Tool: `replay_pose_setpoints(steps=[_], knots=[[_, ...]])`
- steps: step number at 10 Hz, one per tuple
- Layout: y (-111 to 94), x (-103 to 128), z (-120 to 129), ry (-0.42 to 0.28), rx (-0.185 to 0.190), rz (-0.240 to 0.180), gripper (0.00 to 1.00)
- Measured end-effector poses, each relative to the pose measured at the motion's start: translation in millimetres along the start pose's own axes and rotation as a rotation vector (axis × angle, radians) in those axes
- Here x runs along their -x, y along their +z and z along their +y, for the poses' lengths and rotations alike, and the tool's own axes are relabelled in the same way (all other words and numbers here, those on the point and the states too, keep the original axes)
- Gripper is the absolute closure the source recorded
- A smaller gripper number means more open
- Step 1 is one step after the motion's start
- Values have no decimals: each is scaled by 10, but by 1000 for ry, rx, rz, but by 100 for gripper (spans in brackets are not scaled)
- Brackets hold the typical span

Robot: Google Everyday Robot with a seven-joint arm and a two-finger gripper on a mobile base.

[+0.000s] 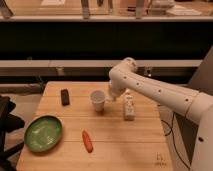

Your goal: Place the white sponge in the ceramic cup

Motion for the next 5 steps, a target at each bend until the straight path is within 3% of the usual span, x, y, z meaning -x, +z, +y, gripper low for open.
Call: replay_pose_setpoints(steps=[5], knots=[[27,-38,-88,-39,-5,-2,96]])
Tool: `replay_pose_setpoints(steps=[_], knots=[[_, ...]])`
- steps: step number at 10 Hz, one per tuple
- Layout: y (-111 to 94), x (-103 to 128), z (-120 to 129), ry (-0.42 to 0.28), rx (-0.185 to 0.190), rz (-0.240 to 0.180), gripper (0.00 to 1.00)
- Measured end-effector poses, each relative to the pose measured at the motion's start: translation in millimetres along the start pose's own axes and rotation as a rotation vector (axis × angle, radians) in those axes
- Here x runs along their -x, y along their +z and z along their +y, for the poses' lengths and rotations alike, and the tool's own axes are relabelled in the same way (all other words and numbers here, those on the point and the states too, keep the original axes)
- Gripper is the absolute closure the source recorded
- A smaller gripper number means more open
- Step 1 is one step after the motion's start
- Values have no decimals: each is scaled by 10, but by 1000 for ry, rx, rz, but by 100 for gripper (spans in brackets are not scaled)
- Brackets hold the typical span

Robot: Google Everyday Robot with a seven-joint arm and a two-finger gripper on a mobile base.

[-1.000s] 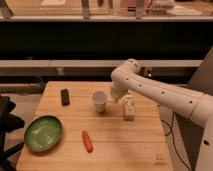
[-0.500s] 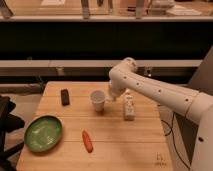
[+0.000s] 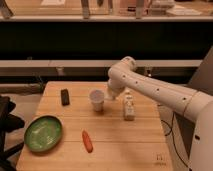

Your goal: Place the white sponge in the ceramic cup

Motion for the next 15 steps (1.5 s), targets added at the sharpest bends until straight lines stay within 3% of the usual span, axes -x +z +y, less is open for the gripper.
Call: replay_pose_setpoints(steps=[15], knots=[[78,3,-297,-147,11,-21,96]])
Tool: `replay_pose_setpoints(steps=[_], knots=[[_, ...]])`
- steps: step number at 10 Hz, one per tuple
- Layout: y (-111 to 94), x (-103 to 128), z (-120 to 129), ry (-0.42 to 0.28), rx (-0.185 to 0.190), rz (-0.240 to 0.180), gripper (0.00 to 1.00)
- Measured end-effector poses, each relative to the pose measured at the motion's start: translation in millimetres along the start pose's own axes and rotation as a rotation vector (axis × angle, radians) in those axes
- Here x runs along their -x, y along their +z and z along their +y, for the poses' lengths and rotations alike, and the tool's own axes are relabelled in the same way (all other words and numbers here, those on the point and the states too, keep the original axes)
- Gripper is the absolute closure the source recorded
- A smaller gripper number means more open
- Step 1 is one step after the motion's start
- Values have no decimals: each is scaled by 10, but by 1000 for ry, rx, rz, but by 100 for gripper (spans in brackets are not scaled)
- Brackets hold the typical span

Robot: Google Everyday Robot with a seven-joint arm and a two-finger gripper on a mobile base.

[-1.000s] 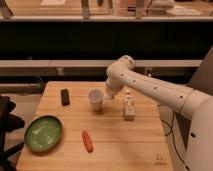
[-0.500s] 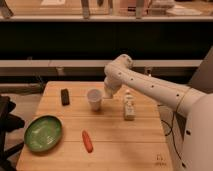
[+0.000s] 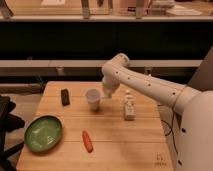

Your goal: Place the white sponge in the ceramic cup

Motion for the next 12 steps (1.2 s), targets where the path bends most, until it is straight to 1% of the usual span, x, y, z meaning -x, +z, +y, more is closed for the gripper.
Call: replay_pose_setpoints(steps=[2,6,9,12], knots=[[9,16,-65,-23,0,-5,96],[24,36,-118,-63,8,-14,96],[48,78,-251,-98,9,-24,96],[58,90,-294,-131,16,-30,96]])
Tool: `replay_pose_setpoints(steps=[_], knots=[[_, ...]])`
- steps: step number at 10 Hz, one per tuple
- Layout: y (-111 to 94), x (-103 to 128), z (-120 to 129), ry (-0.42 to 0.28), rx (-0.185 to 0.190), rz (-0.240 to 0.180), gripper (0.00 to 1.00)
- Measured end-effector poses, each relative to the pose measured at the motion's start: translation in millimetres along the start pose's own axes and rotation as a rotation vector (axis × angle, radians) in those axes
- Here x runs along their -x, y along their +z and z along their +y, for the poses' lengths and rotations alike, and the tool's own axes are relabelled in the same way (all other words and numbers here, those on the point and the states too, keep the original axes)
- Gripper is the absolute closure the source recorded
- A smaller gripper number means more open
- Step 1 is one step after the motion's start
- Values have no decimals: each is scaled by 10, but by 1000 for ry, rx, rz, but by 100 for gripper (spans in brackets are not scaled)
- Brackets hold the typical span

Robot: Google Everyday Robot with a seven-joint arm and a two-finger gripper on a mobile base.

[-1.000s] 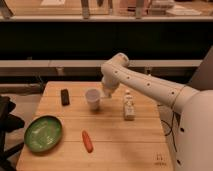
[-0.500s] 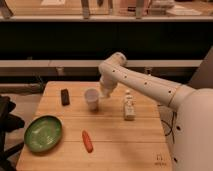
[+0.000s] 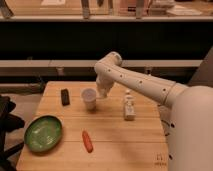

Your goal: Place the white sponge in the ceramic cup

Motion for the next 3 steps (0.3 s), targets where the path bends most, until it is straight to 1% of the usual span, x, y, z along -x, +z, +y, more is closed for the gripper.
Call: replay_pose_setpoints(steps=[3], knots=[[20,27,-177,-40,-1,-14,96]])
